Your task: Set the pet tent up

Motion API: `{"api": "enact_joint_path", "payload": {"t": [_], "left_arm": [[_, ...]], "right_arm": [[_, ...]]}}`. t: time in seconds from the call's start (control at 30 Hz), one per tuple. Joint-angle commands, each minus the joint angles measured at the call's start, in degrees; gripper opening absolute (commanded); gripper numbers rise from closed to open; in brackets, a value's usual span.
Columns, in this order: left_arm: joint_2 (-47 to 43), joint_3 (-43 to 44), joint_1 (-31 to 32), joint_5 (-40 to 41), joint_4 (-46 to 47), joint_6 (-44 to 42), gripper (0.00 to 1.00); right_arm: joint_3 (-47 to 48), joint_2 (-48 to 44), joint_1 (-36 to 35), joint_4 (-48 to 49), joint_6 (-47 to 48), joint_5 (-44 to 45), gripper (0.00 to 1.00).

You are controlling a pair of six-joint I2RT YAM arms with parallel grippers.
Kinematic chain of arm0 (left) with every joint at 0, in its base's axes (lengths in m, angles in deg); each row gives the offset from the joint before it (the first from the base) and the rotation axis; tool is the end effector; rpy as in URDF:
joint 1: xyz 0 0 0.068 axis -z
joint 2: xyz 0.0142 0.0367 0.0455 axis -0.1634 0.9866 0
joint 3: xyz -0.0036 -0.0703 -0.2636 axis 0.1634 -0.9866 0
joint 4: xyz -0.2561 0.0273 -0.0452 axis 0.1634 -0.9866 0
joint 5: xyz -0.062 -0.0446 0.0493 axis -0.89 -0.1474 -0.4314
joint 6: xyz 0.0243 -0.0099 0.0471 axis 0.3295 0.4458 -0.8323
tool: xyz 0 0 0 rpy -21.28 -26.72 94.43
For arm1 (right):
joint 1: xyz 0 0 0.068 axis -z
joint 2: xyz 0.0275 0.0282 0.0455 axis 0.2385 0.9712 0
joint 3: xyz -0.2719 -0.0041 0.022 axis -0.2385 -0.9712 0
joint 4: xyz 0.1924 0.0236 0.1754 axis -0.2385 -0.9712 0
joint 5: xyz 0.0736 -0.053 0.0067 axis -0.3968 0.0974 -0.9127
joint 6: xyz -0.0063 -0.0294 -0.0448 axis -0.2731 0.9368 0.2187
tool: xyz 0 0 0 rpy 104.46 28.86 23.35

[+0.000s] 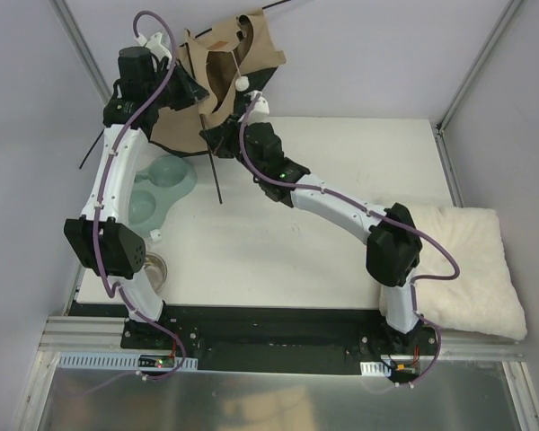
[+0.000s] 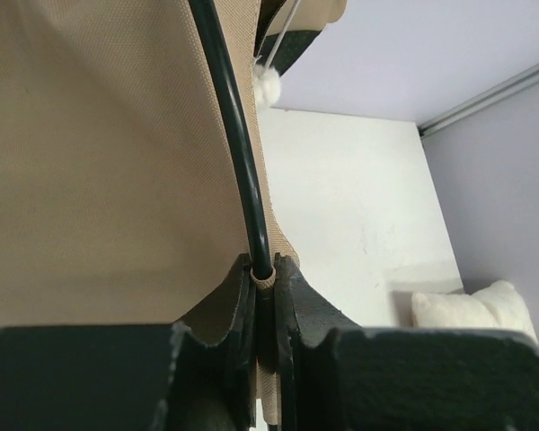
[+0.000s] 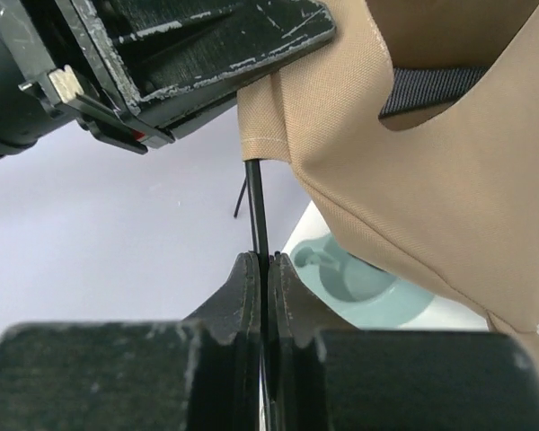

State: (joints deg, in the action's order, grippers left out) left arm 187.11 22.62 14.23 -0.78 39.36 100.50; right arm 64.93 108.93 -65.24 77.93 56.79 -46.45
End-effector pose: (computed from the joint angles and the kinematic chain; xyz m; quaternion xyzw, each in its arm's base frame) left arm 0.3972 -0.0477 0.4654 -0.0069 0.7591 -0.3168 0.5686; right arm 0.3081 0.3756 0.3740 -0.0781 0.6405 0.4177 0.6396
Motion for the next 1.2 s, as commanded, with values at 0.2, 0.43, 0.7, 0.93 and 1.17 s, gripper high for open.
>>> {"api": "enact_joint_path", "payload": {"t": [0.2,0.43,0.7,0.93,1.17], "left_arm": [[-3.35,2.25,-0.34,-1.92,-2.78,-7.96,0.0],[-3.08,1.99,0.45,-1.65,-2.87,-8.22,0.0],[-2.99,1.9,1.07,-1.56,-2.87,-7.96,0.0],[-3.52,0.59,1.16,-1.91,-2.87,-8.22,0.0],[-4.4,-0.29,1.24,-2.7,-2.87,-8.75,0.0]], "right_arm": [[11.44,-3.49,1.61,-32.8,6.34,-7.74,0.43],[11.7,-5.34,0.82,-44.33,8.53,-15.66,0.6],[10.12,-4.73,-2.26,-46.36,12.5,-17.95,0.54],[11.53,-2.88,-2.44,-45.57,11.79,-19.18,0.23],[8.38,-5.33,-2.44,-39.26,8.81,-21.55,0.0]]}}
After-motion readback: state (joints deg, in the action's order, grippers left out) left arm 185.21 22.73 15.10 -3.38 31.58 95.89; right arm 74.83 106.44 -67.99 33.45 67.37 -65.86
